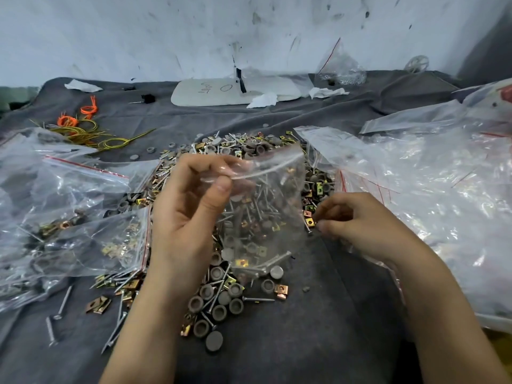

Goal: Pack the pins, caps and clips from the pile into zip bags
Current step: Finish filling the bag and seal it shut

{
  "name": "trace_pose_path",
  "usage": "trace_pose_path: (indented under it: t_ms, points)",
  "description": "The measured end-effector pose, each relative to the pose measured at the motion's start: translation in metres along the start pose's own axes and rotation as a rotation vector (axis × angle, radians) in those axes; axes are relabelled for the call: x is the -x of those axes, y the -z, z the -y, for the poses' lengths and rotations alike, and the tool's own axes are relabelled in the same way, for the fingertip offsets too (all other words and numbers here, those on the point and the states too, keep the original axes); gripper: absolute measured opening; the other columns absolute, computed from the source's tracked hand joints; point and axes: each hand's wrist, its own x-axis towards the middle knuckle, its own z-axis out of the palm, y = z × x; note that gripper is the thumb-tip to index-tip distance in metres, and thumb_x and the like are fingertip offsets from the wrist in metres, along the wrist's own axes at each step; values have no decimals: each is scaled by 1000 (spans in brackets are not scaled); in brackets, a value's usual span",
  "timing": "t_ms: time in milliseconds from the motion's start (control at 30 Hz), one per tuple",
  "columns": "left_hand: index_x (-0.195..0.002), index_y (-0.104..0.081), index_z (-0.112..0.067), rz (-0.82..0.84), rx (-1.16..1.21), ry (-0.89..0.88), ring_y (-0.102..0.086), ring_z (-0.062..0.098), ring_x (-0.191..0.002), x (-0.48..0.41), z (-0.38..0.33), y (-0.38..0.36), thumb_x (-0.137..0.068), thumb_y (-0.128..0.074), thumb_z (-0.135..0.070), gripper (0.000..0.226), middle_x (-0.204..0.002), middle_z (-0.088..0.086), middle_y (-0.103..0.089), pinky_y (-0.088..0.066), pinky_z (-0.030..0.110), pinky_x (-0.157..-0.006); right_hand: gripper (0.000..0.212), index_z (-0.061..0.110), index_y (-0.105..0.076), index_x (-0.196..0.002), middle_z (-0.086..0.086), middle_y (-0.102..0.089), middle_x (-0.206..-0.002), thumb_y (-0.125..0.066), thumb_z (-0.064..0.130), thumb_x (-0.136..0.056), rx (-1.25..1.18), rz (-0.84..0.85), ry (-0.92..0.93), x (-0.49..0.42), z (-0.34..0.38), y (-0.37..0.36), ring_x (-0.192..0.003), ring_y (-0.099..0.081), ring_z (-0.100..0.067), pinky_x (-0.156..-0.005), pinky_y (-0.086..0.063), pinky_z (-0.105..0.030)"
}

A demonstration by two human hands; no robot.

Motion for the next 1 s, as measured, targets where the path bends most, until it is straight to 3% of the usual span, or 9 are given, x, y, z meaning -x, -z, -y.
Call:
trace_pose_path:
  t_ms: [67,133,233,367,533,633,800,900,1000]
  points:
    - [-91,-69,-30,133,181,131,-70,21,-89,-1,-3,1,-83,-74,-39,13,-105,-2,-71,-56,39,-85,16,15,-70,-84,-10,-69,-82,-70,-1,-81,-146,-41,2,0,1,1,-80,-67,-30,-72,-57,-42]
    - [-89,-69,-27,225,234,204,-70,18,-89,0,-4,1,-80,-77,-40,18,-105,-1,-71,-57,37,-83,18,8,-71,-91,-17,-69,-86,-69,-7,-80,-287,-73,4,-1,0,3,-77,-69,-27,-65,-59,-32]
    - [-87,-67,-25,294,95,209,-66,15,-90,1,-4,-2,-81,-72,-28,7,-103,-1,-70,-54,26,-76,23,2,-71,-97,-22,-70,-93,-67,-12,-79,-399,-76,17,-2,-2,4,-69,-69,-16,-55,-51,-16]
    - [-90,-59,-11,347,-68,216,-62,12,-91,4,3,-10,-90,-60,-11,1,-104,4,-68,-50,23,-74,23,8,-70,-90,-12,-71,-85,-67,-11,-78,-460,-145,69,0,2,5,-66,-67,-12,-56,-52,-18]
    - [-92,-59,-17,345,-146,101,-62,13,-106,6,3,-18,-93,-54,-14,6,-108,-1,-65,-49,26,-85,19,24,-73,-89,5,-75,-85,-74,12,-74,-639,-300,490,23,33,16,-84,-69,-8,-75,-52,-17]
    - [-94,-61,-20,345,-234,-32,-61,23,-111,8,1,-22,-96,-49,-19,12,-114,-4,-63,-46,30,-89,20,26,-74,-95,6,-74,-91,-71,12,-81,-424,-268,657,42,51,18,-90,-70,-12,-79,-52,-17]
    - [-97,-60,-18,317,-240,-96,-60,16,-110,9,1,-25,-96,-49,-17,12,-115,-5,-60,-43,25,-89,12,28,-74,-91,10,-71,-86,-67,25,-82,-204,-92,629,49,56,18,-82,-66,-9,-71,-47,-13]
    - [-97,-61,-18,291,-213,-85,-60,23,-113,9,3,-23,-95,-49,-16,12,-115,2,-62,-45,30,-91,12,27,-74,-93,9,-72,-92,-63,31,-88,-301,-217,609,42,49,20,-88,-66,-7,-75,-49,-13]
    - [-96,-62,-20,262,-200,-69,-60,22,-113,8,2,-22,-94,-49,-16,13,-112,-1,-62,-47,31,-89,16,26,-74,-83,9,-73,-83,-60,24,-91,-427,-435,403,18,25,16,-82,-67,-7,-76,-54,-20]
